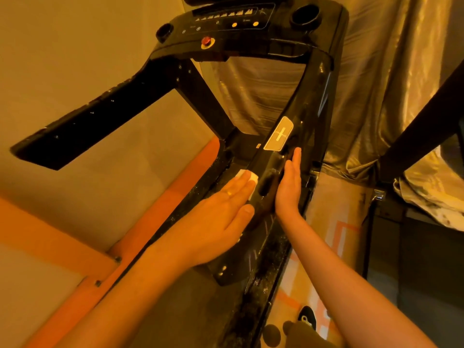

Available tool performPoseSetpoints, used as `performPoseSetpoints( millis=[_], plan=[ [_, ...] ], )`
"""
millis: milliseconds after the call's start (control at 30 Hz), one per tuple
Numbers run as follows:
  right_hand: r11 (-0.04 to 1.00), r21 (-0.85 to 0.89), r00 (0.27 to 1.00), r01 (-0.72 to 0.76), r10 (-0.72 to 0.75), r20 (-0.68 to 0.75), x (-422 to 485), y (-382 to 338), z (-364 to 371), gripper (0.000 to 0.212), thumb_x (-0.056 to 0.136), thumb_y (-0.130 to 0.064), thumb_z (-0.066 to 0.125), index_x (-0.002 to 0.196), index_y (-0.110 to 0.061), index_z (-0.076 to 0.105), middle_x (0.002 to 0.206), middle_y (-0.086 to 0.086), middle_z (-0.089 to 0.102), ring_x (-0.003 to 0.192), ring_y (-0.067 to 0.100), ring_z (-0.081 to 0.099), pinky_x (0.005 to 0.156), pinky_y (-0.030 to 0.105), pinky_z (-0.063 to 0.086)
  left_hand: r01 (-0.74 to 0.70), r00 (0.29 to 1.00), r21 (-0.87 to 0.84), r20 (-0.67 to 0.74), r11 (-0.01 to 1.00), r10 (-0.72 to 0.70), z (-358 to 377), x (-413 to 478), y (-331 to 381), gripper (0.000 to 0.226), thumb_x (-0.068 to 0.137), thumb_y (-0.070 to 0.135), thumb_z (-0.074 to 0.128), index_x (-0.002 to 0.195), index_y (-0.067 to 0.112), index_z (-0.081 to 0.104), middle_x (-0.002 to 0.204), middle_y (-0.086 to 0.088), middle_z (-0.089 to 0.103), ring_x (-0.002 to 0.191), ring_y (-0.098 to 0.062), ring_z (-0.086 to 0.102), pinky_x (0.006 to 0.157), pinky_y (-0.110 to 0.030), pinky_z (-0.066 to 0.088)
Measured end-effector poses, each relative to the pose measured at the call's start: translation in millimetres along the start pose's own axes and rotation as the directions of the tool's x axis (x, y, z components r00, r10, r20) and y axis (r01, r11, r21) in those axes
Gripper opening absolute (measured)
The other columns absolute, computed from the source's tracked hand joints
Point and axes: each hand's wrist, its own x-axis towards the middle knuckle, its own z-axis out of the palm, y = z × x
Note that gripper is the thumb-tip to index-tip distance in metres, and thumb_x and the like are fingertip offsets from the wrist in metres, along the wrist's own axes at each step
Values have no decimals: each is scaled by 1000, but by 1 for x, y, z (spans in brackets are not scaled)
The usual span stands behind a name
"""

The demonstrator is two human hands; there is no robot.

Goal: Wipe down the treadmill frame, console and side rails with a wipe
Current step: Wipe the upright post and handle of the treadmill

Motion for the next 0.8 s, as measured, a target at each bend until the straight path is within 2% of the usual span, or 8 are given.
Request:
performPoseSetpoints(
  millis=[67,200,333,400,533,600,700,800],
  plan=[
    [1000,4,1000,-1,1,1,0,-1,0,50,110,-26,30,159,-25,19,164,-12,20,142,-5,20,116,19,18,-3,1000,-3,-7,1000,3,0,-18,2,63,102,55,18,159,33,8,165,21,-3,146,13,-9,121,-16,2],
    [1000,11,1000,8,-8,-5,4,3,-2,51,109,-25,29,159,-24,18,165,-10,19,148,4,20,119,23,18,-13,1000,75,-7,997,14,2,-73,7,60,104,52,17,160,33,7,165,23,-8,149,9,-9,118,-9,-5],
    [1000,13,1000,25,-25,18,5,5,-1,51,110,-22,28,159,-18,16,166,-6,17,149,6,18,108,7,18,-8,1000,122,7,993,7,2,-100,5,59,106,50,18,161,28,9,167,18,-7,151,3,-7,120,-14,-4],
    [999,10,999,36,-36,15,5,5,0,51,109,-21,28,159,-16,16,166,-4,16,150,7,17,106,5,17,-10,1000,119,12,993,9,2,-87,6,61,105,50,17,161,25,10,168,13,-4,151,3,-7,121,-15,-3],
    [1000,-5,1000,28,-28,12,5,5,0,53,108,-25,28,159,-18,16,166,-5,17,150,8,18,116,18,17,-7,1000,145,-27,989,11,5,-65,7,63,103,49,16,161,24,11,167,11,-2,149,7,-10,117,-9,-8],
    [1000,-12,1000,22,-22,21,5,5,-1,54,108,-28,28,160,-19,15,166,-6,16,151,8,17,121,25,17,-21,999,162,-25,987,25,7,-79,7,61,106,48,18,161,24,9,168,11,-4,151,3,-8,119,-13,-6],
    [1000,-14,1000,8,-8,24,4,5,-1,56,106,-31,29,160,-21,15,166,-7,16,151,9,17,123,31,17,-28,999,179,-22,983,33,9,-116,5,59,109,48,19,162,25,6,169,10,-3,154,-6,-1,122,-26,6],
    [1000,-9,1000,7,-7,28,3,4,-1,57,105,-33,29,160,-21,15,166,-6,16,151,9,17,124,32,17,-5,1000,185,-22,983,9,10,-133,4,59,109,47,20,162,25,6,169,9,-2,154,-8,2,121,-29,12]
  ],
)
